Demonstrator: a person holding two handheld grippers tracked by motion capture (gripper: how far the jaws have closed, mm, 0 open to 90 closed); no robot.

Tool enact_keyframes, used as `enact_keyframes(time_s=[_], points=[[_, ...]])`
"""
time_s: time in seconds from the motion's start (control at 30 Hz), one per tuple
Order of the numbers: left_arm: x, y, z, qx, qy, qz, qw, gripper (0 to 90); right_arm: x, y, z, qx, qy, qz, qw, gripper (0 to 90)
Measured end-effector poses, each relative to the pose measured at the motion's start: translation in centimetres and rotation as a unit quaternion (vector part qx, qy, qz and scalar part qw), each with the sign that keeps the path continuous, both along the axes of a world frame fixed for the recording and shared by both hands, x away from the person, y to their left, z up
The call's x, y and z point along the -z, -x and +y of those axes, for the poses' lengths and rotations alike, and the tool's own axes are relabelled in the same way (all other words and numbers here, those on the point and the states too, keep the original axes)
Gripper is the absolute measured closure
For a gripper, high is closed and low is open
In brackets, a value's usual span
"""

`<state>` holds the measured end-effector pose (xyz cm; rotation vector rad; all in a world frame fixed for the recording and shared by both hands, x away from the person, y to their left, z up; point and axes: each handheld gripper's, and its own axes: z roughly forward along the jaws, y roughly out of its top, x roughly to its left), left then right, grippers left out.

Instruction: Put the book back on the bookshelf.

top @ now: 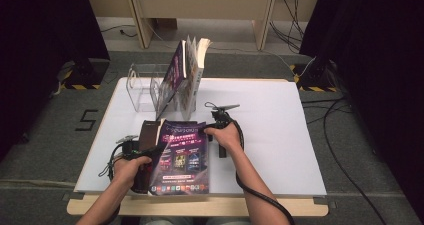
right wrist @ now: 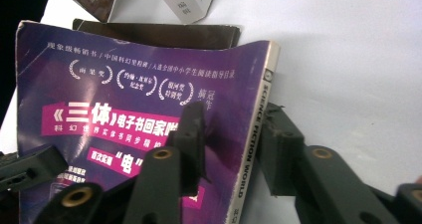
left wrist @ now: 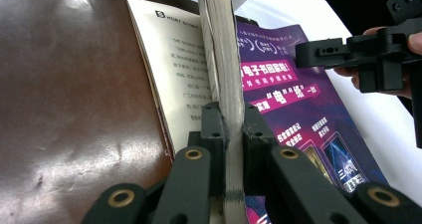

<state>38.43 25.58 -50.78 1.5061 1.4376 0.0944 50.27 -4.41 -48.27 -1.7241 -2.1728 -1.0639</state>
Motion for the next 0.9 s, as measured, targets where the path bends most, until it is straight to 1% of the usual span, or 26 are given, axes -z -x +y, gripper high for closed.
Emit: enact_keyframes(time_s=[0.03,0.07,0.1,0.13,0.17,0.2,0.23,0.27,0.33,0.37,0.43,0.5,0.53,0.57,0.63,0.7,0.83,0.9], points=[[0.0,0.0,0.1,-0.001,-0.003,0.002,1.0,81.7,0.0,0.0,0.0,0.007,-0.017,0.013,0.9997,74.5],[0.0,-0.1,0.1,-0.002,-0.005,0.004,1.0,80.3,0.0,0.0,-0.1,0.002,-0.028,0.009,0.9996,77.7],[0.1,-0.1,0.1,-0.003,-0.003,0.004,1.0,79.0,0.0,0.1,0.0,-0.001,-0.028,0.002,0.9996,78.6],[0.0,-0.1,0.2,-0.003,-0.006,0.004,1.0,77.9,-0.1,0.2,0.1,0.0,-0.025,0.0,0.9997,79.3],[-0.1,-0.1,0.2,-0.002,-0.011,0.004,0.9999,76.2,-0.3,0.2,0.2,0.004,-0.027,0.004,0.9996,79.9],[-0.2,-0.1,0.3,-0.001,-0.021,0.003,0.9998,73.2,-0.3,0.2,0.1,0.004,-0.03,0.002,0.9996,80.2],[-0.4,-0.2,0.3,-0.006,-0.032,0.002,0.9995,69.2,-0.4,0.3,0.1,0.008,-0.034,0.005,0.9994,80.4],[-0.7,-0.1,0.3,-0.009,-0.045,0.001,0.999,64.6,-0.4,0.3,0.1,0.008,-0.036,0.001,0.9993,80.7],[-1.3,0.1,0.4,-0.019,-0.061,-0.004,0.9979,46.7,-0.6,0.6,0.1,0.013,-0.043,-0.006,0.999,81.2],[-1.5,0.2,0.4,-0.019,-0.063,-0.007,0.9978,42.4,-0.9,0.9,0.0,0.015,-0.051,-0.01,0.9985,81.5],[-1.9,0.5,0.7,-0.023,-0.067,-0.017,0.9973,37.4,-1.2,1.2,-0.1,0.019,-0.062,-0.019,0.9977,82.0],[-2.2,0.8,1.0,-0.023,-0.066,-0.026,0.9972,35.5,-1.7,1.6,-0.2,0.023,-0.072,-0.034,0.9966,82.4],[-2.2,1.1,1.1,-0.024,-0.06,-0.03,0.9975,35.1,-1.9,1.8,-0.3,0.024,-0.075,-0.043,0.996,82.5],[-2.2,1.2,1.2,-0.026,-0.058,-0.032,0.9975,34.6,-2.3,2.1,-0.3,0.026,-0.077,-0.056,0.9951,82.6],[-2.1,1.6,1.4,-0.029,-0.062,-0.038,0.9969,34.2,-2.8,2.6,-0.4,0.028,-0.079,-0.071,0.9939,82.7],[-1.9,1.9,1.7,-0.031,-0.068,-0.045,0.9962,34.1,-3.3,3.1,-0.5,0.03,-0.087,-0.087,0.992,82.8],[-1.6,2.4,2.3,-0.045,-0.068,-0.054,0.9952,34.0,-4.3,4.3,-0.5,0.03,-0.099,-0.12,0.9873,83.0],[-1.5,2.7,2.6,-0.05,-0.076,-0.059,0.9941,34.0,-5.0,5.0,-0.3,0.029,-0.1,-0.138,0.9849,83.0]])
